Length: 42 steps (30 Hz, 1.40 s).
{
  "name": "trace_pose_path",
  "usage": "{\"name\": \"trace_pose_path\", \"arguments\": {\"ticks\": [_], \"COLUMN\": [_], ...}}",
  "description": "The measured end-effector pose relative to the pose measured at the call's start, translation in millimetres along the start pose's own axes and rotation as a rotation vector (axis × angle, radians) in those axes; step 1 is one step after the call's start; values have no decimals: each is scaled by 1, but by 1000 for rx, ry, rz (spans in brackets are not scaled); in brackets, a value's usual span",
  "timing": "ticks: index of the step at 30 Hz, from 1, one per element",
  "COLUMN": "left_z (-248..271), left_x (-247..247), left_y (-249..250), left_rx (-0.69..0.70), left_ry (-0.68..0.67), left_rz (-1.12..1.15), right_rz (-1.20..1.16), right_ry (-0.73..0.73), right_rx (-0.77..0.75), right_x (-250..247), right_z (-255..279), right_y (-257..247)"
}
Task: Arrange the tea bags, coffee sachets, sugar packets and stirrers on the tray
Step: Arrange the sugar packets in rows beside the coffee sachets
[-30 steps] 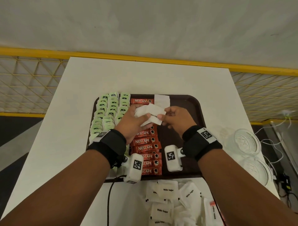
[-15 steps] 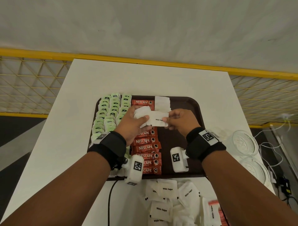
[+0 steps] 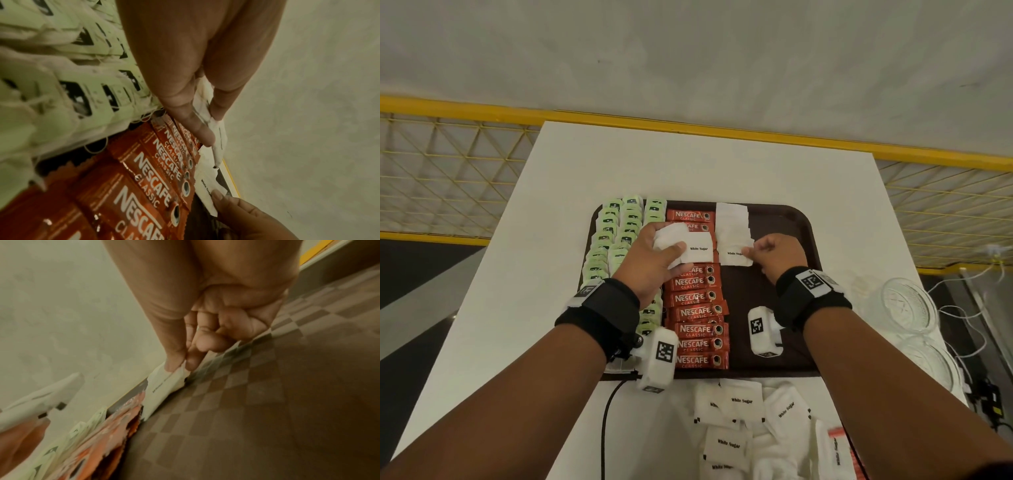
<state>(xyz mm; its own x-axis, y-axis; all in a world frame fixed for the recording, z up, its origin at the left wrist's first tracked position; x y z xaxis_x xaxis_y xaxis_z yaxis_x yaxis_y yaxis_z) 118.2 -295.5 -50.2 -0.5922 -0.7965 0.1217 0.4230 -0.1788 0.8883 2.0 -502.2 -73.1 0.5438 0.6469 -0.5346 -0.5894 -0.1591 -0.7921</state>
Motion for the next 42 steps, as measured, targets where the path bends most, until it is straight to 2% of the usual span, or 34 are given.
{"name": "trace_pose_path", "arguments": {"ticks": [4, 8, 10, 13, 14, 18, 21, 23, 26, 31, 35, 39, 42], "left_z": [1, 0, -1, 0, 0, 0, 1, 3, 5, 5, 5, 7, 9], "left_x": [0, 4, 7, 15, 17, 19, 22, 25, 26, 12, 6, 7, 10], "left_y": [-1, -3, -5, -6, -7, -7, -6, -5, -3, -2, -3, -4, -5], "left_rx": [-8, 6, 14, 15, 16, 17, 25, 29, 27, -18, -32, -100, -85], "left_ry": [1, -6, -17, -39, -48, -69, -85, -97, -97, -64, -59, -109, -146], "left_rz": [3, -6, -10, -3, -1, -10, -31, -44, -32, 28, 9, 41, 10], "right_rz": [134, 90, 31, -149, -195, -318, -448, -477, -479, -329, -164, -93, -41], "right_ry": [-11, 97, -9, -299, -330, -244, -276, -290, -224, -122, -72, -35, 39], "right_rx": [35, -36, -83, -58, -57, -7, 73, 76, 89, 139, 82, 94, 61], "right_x": [3, -3, -1, 8, 9, 5, 4, 5, 2, -5, -4, -2, -3], "right_z": [-3, 10, 22, 43, 46, 44, 45, 47, 44, 33, 27, 23, 21], "right_y": [1, -7, -22, -38, -37, -22, -16, -15, -11, 3, 5, 4, 5]}}
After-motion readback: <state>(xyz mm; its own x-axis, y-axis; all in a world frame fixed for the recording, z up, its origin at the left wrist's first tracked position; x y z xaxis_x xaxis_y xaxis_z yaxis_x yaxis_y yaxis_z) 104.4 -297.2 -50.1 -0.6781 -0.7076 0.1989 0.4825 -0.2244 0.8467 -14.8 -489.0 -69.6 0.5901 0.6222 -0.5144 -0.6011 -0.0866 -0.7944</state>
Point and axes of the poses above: each hand's wrist, its own z-axis away from the middle knuckle, its own x-axis out of the palm, y = z × x, the point moved 2 cm from there along -z, towards the middle knuckle, and after that the axes turned 10 degrees about -z, right-handed, at the moved point
